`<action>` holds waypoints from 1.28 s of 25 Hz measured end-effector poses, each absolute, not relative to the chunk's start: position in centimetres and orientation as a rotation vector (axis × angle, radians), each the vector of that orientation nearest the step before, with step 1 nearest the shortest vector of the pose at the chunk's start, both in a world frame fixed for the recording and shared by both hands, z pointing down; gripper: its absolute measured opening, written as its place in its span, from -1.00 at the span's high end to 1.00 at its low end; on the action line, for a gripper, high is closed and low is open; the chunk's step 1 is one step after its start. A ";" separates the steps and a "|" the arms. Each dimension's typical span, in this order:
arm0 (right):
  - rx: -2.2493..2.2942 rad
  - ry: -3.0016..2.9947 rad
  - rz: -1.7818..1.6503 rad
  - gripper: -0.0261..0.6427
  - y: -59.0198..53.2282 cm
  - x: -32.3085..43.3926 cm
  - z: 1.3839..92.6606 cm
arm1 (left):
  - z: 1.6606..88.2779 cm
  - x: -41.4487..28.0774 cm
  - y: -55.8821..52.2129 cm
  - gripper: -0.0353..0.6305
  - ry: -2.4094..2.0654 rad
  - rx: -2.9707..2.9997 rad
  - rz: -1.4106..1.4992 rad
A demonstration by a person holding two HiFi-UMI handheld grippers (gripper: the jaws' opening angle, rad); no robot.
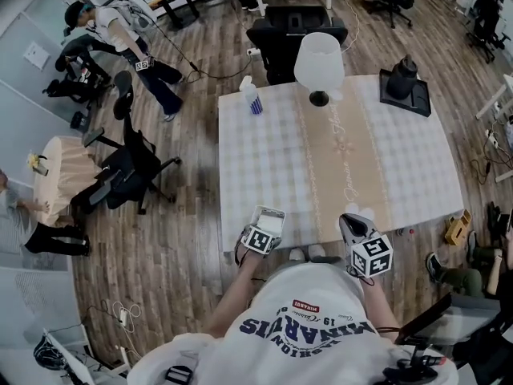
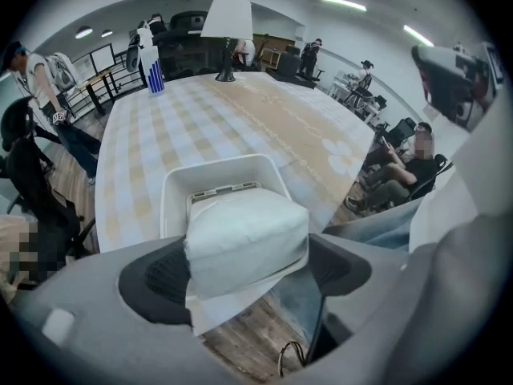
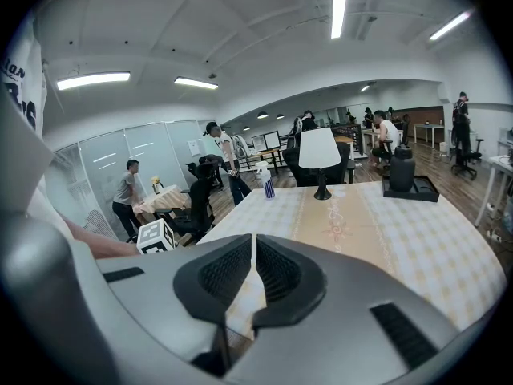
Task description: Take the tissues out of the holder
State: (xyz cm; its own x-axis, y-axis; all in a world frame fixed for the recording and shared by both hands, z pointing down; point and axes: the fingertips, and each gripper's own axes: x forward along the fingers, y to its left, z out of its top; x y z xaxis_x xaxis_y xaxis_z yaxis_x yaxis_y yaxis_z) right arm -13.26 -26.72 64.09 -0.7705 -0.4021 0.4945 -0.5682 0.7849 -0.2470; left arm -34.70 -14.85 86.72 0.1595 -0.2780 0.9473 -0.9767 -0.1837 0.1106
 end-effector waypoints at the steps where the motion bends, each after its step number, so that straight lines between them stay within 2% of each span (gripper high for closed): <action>1: 0.729 -2.555 0.542 0.89 -26.6 -13.3 64.2 | 86.6 -34.7 -14.8 -0.47 -1.221 1.611 1.051; 13: 0.737 -2.553 0.540 0.89 -26.2 -13.8 64.3 | 82.8 -36.0 -15.7 -0.44 -1.310 1.644 0.943; 22: 0.740 -2.553 0.542 0.89 -26.3 -13.7 64.2 | 77.6 -38.0 -16.7 -0.34 -1.445 1.681 0.855; 23: 0.736 -2.555 0.541 0.89 -26.2 -13.8 64.1 | 76.5 -38.3 -16.9 -0.18 -1.476 1.688 0.828; 24: 0.732 -2.557 0.540 0.89 -26.2 -14.0 64.0 | 75.5 -38.5 -17.2 0.27 -1.492 1.697 0.788; 26: 0.727 -2.559 0.543 0.89 -26.3 -14.2 64.1 | 74.6 -38.3 -17.7 0.39 -1.468 1.716 0.737; 32: 0.709 -2.575 0.537 0.89 -26.3 -14.7 63.9 | 77.2 -37.0 -17.5 0.59 -1.413 1.723 0.883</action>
State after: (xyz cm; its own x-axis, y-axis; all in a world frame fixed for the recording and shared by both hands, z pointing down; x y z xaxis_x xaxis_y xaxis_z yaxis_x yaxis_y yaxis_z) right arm -14.69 -26.29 63.92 -0.7844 -0.3911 0.4814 -0.5508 0.7960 -0.2508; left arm -36.96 -17.51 77.15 0.1615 -0.4862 0.8588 -0.9850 -0.1323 0.1104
